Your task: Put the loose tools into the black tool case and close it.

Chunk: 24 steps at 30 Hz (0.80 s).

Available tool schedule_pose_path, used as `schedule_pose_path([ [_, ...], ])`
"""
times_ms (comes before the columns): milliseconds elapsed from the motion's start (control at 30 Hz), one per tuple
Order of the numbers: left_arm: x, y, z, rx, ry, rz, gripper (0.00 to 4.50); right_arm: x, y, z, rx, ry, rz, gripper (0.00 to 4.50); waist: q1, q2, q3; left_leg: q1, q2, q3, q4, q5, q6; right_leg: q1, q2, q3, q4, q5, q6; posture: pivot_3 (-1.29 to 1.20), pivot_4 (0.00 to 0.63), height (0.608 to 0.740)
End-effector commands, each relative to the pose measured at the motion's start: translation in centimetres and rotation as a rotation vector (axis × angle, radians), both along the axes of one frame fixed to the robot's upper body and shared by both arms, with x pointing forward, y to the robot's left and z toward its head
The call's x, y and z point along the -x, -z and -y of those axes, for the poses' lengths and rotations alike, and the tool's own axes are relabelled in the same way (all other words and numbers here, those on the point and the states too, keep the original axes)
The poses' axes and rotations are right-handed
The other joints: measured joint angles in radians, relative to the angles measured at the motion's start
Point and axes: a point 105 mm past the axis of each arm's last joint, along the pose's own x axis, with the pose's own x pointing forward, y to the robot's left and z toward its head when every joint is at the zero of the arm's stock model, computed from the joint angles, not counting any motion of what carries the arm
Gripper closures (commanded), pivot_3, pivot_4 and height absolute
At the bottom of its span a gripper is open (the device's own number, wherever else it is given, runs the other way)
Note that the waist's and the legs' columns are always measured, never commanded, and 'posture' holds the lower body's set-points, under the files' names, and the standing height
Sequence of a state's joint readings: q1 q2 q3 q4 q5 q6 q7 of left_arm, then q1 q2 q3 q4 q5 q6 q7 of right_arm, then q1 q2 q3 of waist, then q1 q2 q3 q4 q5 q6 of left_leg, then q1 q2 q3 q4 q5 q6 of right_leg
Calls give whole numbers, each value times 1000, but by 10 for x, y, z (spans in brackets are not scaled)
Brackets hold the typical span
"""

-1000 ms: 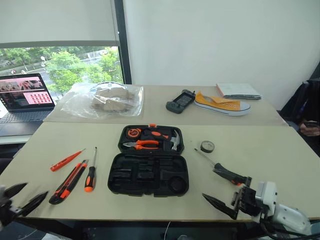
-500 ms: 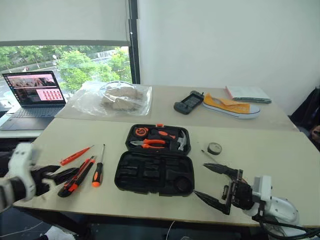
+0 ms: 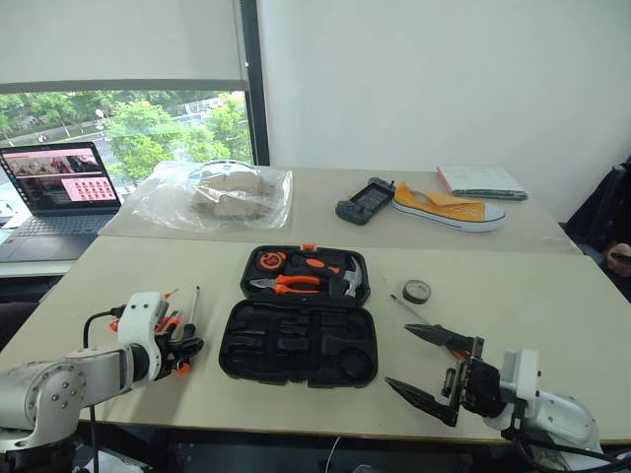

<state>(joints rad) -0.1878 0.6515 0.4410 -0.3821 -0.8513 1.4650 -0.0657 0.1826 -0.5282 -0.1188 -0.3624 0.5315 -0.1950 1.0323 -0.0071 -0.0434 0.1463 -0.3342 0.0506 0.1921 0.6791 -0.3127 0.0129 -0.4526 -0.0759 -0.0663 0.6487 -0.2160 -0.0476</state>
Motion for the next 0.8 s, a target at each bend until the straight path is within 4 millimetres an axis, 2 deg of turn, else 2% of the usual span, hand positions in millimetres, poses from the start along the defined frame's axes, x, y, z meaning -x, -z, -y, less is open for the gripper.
schedule_pose_path([
  [33, 1, 8, -1, 17, 2, -34, 3440, 1, -11, 0, 8, 11, 51, 0, 3, 0, 0, 0, 0, 0, 0, 0, 0, 0, 0, 0, 0, 0, 0, 0, 150, 740],
  [67, 0, 7, -3, 23, -2, -25, 3674, 1, -11, -1, 8, 12, 52, 0, 4, 0, 0, 1, 0, 0, 0, 0, 0, 1, 0, 0, 0, 0, 0, 0, 150, 740],
  [133, -7, -4, -8, 34, -3, 54, 3677, 1, -12, -1, 8, 17, 53, 0, 5, 1, 0, 2, 0, 0, 0, 0, 0, 3, 0, 0, 0, 0, 0, 0, 150, 740],
  [200, -16, -31, -7, 42, 82, 237, 3677, 2, -12, 1, 9, 25, 53, 0, 6, 0, 0, 3, 0, 0, 0, 0, -1, 3, 0, 0, 0, 0, 0, 0, 150, 740],
  [267, -18, -59, -4, 38, 218, 400, 3677, 4, -12, 3, 15, 32, 50, 0, 6, -1, 0, 1, 1, -1, 0, 1, -2, 1, -1, -1, 0, 0, 0, 0, 150, 740],
  [333, -18, -78, -2, 53, 332, 507, 3677, 6, -12, 6, 20, 41, 47, 0, 7, -1, 0, -1, 1, -1, 0, 1, -2, -1, 0, -2, 0, 0, 0, 0, 150, 740],
  [367, -17, -87, 5, 57, 427, 559, 3677, 7, -12, 7, 22, 48, 45, 0, 7, 0, 0, -2, 1, -1, 0, 1, -2, -2, 0, -2, 0, 0, 0, 0, 150, 740],
  [433, -12, -100, 36, 23, 745, 620, 3677, 8, -12, 13, 33, 71, 40, 0, 13, 0, 0, -2, 0, 0, 0, 1, -2, -2, 0, -2, 0, 0, 0, 0, 150, 740],
  [500, -14, -95, 56, -45, 975, 593, 3677, 8, -12, 18, 41, 94, 35, 0, 23, 0, 0, -3, -1, 0, 0, 1, -2, -2, 1, -4, 0, 0, 0, 0, 150, 740],
  [533, -15, -84, 63, -149, 1114, 558, 3677, 8, -11, 20, 44, 107, 30, 0, 27, 0, 0, -3, -2, 0, 0, 1, -2, -2, 0, -5, 0, 0, 0, 0, 150, 740],
  [600, -22, -63, 66, -319, 1282, 489, 3677, 7, -9, 23, 47, 126, 24, 0, 23, 1, -1, -2, -3, 1, 0, 1, -2, -1, 0, -5, -1, 0, 2, 0, 150, 740],
  [700, -48, -58, 85, -396, 1364, 502, 3677, 9, -6, 25, 43, 145, 11, 0, 20, 1, -1, -3, -3, 0, 0, 1, -1, 0, 2, -2, -1, -1, 3, 0, 150, 740],
  [767, -64, -53, 94, -471, 1406, 488, 3677, 11, -5, 24, 41, 154, 7, 0, 20, 0, 0, -4, -2, 0, 2, 7, 10, 0, 4, -2, -1, -1, 3, 0, 150, 740],
  [800, -69, -49, 96, -509, 1427, 475, 3677, 11, -5, 24, 40, 158, 7, 0, 19, 0, 0, -5, -2, -1, 2, 8, 10, 0, 4, -3, -1, -1, 3, 0, 150, 740],
])
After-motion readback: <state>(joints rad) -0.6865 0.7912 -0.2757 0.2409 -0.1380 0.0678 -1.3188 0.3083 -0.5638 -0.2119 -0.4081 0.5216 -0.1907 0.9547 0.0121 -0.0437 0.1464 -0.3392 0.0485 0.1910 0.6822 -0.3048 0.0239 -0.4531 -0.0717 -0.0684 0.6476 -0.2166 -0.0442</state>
